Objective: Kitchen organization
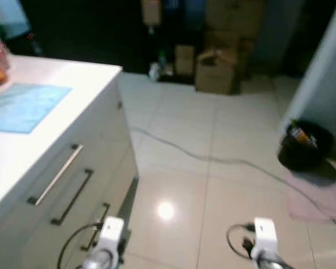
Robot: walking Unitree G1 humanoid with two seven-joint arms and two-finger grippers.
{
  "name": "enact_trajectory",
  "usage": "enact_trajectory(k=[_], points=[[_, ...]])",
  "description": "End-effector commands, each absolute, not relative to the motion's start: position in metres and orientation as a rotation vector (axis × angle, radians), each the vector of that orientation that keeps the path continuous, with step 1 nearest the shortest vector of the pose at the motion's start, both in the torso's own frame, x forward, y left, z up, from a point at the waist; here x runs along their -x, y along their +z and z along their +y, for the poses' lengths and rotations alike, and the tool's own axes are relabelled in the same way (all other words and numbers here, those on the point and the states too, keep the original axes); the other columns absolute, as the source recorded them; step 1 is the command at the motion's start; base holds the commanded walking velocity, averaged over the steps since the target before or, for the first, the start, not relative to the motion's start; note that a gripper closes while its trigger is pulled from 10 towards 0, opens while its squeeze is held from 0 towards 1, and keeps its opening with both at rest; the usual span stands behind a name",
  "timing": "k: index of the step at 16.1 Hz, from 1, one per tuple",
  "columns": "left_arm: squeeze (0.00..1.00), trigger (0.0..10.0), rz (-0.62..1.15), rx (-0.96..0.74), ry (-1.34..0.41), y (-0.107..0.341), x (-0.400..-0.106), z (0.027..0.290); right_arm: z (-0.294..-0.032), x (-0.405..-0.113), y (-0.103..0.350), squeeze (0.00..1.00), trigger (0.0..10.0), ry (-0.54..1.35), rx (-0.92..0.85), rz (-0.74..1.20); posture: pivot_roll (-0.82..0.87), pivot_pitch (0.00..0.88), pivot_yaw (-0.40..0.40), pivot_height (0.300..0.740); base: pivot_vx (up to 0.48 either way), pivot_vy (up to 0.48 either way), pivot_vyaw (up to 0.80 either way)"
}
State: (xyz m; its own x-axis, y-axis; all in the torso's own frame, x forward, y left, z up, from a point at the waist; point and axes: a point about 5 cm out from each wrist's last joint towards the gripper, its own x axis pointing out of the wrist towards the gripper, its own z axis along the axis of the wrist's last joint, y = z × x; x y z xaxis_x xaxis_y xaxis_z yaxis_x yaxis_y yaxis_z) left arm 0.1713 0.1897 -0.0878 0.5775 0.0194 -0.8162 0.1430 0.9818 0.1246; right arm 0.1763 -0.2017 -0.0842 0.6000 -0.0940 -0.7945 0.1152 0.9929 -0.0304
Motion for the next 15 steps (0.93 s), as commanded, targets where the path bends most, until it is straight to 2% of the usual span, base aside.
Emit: enact_trajectory(k=[1, 10, 15], points=[[0.00, 10.0, 0.964, -0.204, -0.055, -0.0875, -0.1690, 0.1996, -0.1920, -0.1798, -0.0839, 0.00, 10.0, -0.102, -0.040, 0.911, 0.00, 0.000, 0.044, 0.740, 0.480, 0.000, 0.00], [0.00, 10.0, 0.963, -0.189, -0.097, -0.0891, -0.1663, 0.1940, -0.1967, -0.1782, -0.0839, 0.00, 10.0, -0.136, -0.061, 0.907, 0.00, 0.013, 0.041, 0.740, 0.473, 0.000, 0.00], [0.00, 10.0, 0.962, -0.192, -0.104, -0.0893, -0.1662, 0.1921, -0.1944, -0.1804, -0.0833, 0.00, 10.0, -0.121, -0.056, 0.908, 0.01, 0.011, 0.038, 0.740, 0.000, 0.000, 0.00]])
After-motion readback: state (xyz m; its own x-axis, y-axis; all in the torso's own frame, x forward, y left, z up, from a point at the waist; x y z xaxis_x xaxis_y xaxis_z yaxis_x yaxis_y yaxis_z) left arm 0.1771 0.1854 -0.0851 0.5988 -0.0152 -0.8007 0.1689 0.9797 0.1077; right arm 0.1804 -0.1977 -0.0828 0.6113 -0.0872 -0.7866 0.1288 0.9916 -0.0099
